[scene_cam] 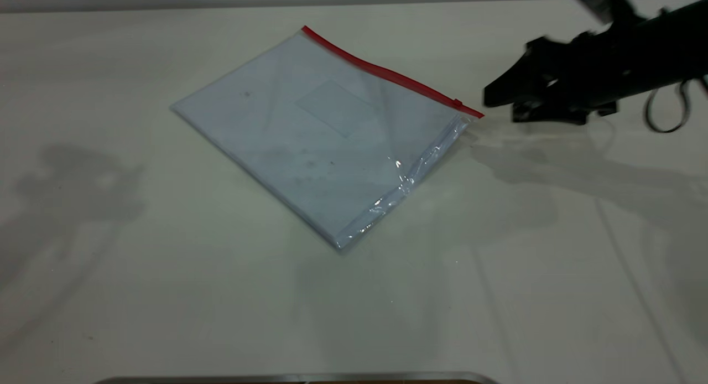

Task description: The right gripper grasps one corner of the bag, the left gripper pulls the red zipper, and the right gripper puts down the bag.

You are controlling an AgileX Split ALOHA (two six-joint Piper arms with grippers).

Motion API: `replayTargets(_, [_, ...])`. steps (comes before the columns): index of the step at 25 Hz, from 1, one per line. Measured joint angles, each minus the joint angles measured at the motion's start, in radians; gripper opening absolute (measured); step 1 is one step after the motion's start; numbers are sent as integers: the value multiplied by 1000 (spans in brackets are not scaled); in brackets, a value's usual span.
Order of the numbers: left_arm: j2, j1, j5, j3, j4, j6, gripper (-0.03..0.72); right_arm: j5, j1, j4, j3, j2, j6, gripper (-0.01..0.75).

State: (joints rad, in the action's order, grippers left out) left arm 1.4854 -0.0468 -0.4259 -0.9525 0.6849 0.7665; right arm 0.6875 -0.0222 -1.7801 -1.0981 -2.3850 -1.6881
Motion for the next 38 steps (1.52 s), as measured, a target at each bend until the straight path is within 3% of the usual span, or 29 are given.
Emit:
replayTargets(9, [2, 0, 15, 0, 6, 10, 565, -5, -85, -4, -185, -173, 46, 561])
replayTargets(12, [2, 0, 15, 0, 7, 10, 565, -5, -122, -5, -225, -182, 47, 520])
replayTargets(14, [2, 0, 15, 0, 7, 10, 565, -5, -137, -5, -242, -183, 48, 421])
replayTargets(18, [2, 0, 16, 0, 7, 10, 565, 25, -145, -5, -253, -183, 50, 93])
replayTargets(19, [2, 0, 17, 0, 7, 10, 565, 50, -145, 1, -253, -183, 50, 46])
replayTargets(22, [13, 0, 20, -1, 7, 15, 565, 156, -148, 83, -256, -183, 59, 33])
replayTargets(26, [65, 0, 29, -1, 12, 17, 565, 216, -164, 425, -258, -152, 213, 33])
replayTargets(31, [162, 35, 37, -38, 13, 37, 565, 63, -159, 864, -283, -34, 453, 33])
replayTargets(34, [253, 94, 36, -116, 13, 48, 565, -31, -177, 886, -348, 29, 460, 33])
replayTargets(38, [413, 161, -17, -269, 14, 93, 565, -74, -268, 865, -394, 62, 426, 33])
